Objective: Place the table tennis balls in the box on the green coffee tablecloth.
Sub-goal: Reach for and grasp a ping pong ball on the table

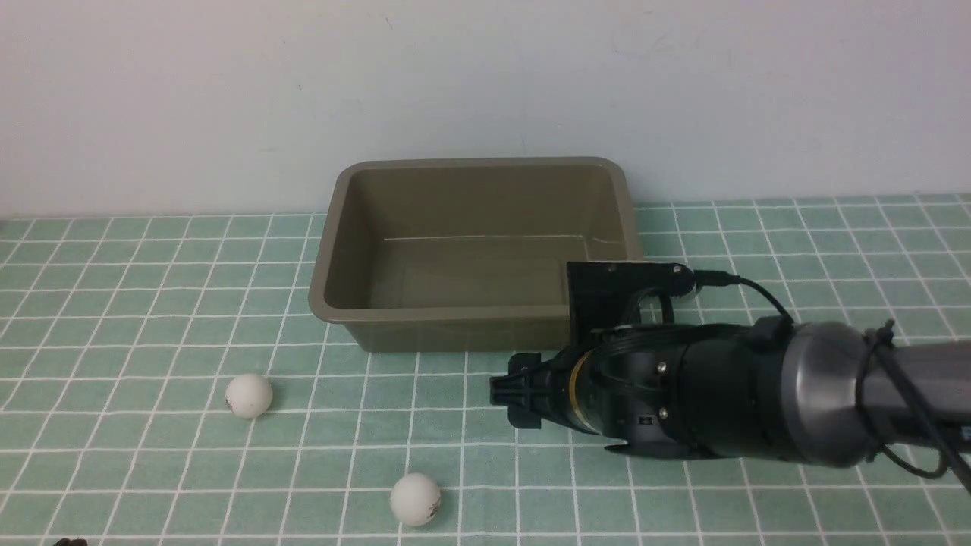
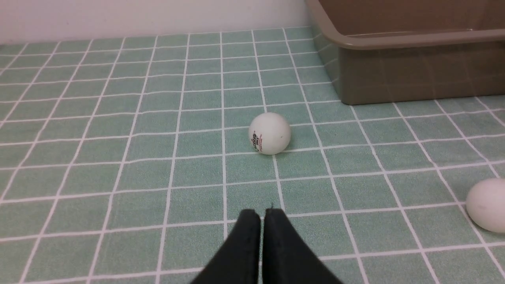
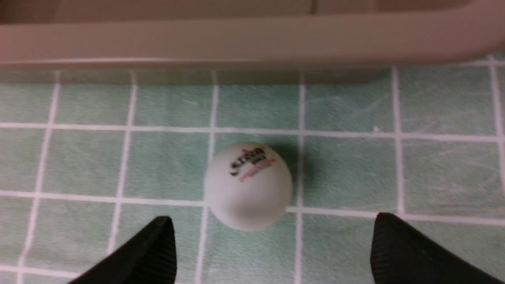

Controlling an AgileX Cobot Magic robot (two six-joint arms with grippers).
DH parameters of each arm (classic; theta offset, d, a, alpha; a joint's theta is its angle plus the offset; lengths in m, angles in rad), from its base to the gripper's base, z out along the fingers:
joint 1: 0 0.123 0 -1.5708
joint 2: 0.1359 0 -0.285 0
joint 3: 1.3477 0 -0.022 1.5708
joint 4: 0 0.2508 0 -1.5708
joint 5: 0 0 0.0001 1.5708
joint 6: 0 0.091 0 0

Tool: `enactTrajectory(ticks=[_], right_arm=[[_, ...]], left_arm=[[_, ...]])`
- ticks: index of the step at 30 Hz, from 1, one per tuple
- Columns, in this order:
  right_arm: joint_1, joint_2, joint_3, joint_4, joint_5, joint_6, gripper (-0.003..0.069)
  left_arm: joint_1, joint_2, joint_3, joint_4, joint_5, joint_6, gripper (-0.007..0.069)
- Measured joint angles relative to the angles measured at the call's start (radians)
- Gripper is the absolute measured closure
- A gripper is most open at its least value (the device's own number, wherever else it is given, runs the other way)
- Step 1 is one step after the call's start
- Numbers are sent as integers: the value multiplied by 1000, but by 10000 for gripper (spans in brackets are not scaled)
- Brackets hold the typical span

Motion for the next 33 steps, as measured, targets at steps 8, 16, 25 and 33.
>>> enactTrajectory(ticks=[8, 16, 25, 33], right_arm=[[-7, 29, -38, 3, -46, -57, 62], [-8, 67, -43, -7, -53, -63, 68], [-11, 109, -46, -43, -78, -66, 68], [-34, 132, -48, -59, -99, -66, 68]], left_arm=[[0, 0, 0, 0, 0, 0, 629], [0, 0, 0, 0, 0, 0, 629], [0, 0, 0, 0, 0, 0, 629], [0, 0, 0, 0, 0, 0, 629]])
